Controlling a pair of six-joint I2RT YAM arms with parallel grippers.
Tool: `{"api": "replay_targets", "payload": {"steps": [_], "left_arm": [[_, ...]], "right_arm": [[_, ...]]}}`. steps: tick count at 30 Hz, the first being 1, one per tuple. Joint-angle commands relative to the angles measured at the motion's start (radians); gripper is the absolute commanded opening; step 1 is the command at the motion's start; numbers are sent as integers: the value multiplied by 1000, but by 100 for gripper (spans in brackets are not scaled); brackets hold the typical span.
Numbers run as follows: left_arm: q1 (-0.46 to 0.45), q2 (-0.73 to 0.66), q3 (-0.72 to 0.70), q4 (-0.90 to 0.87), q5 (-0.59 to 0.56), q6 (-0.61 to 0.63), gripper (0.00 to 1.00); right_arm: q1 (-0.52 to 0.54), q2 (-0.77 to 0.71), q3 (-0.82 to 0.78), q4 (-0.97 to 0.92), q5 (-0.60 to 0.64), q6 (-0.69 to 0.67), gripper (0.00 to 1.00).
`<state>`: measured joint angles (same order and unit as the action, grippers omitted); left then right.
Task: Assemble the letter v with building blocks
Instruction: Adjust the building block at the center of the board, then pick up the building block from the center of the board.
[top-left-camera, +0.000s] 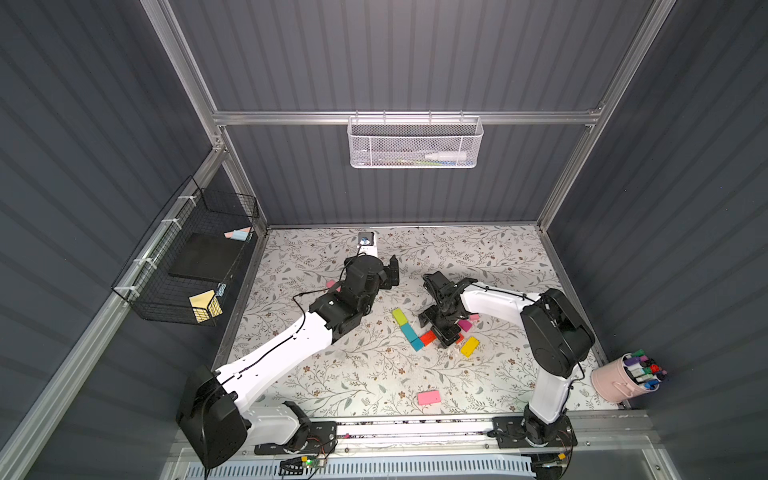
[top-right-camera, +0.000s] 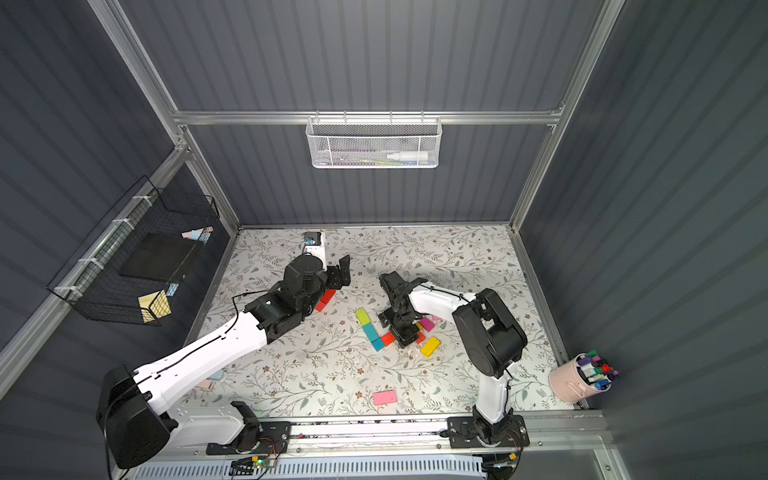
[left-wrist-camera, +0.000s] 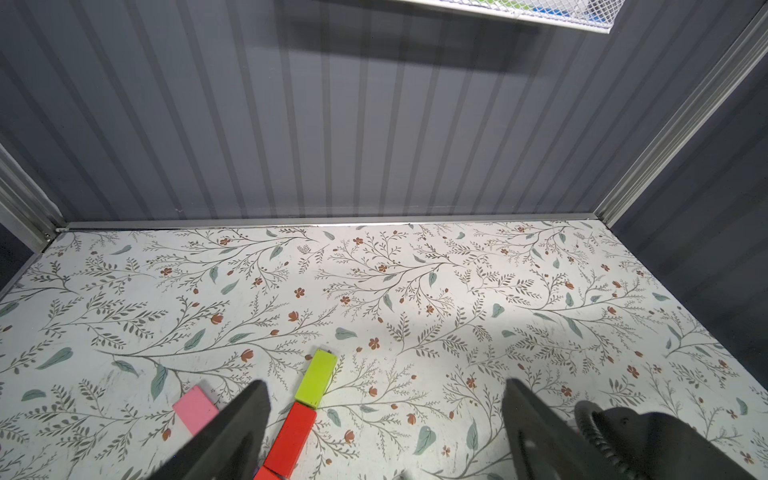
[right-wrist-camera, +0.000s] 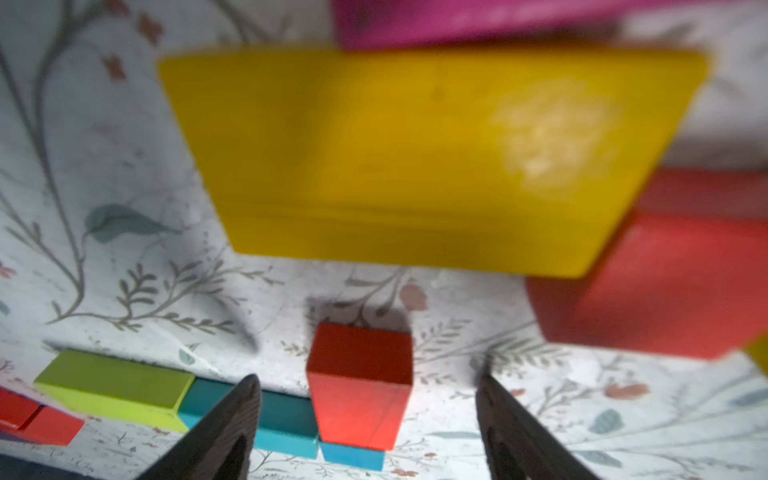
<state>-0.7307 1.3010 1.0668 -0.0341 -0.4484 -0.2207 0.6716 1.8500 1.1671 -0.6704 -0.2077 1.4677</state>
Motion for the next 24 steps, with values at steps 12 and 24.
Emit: {"api": "replay_targets", "payload": {"steps": [12, 24], "left_arm": [[8, 56, 27, 17, 177, 52, 91], [-23, 190, 80, -105, 409, 101, 94]], "right_arm": [[-106, -402, -56, -117, 392, -203, 83], [-310, -484, 6, -45, 300, -650, 99]]}}
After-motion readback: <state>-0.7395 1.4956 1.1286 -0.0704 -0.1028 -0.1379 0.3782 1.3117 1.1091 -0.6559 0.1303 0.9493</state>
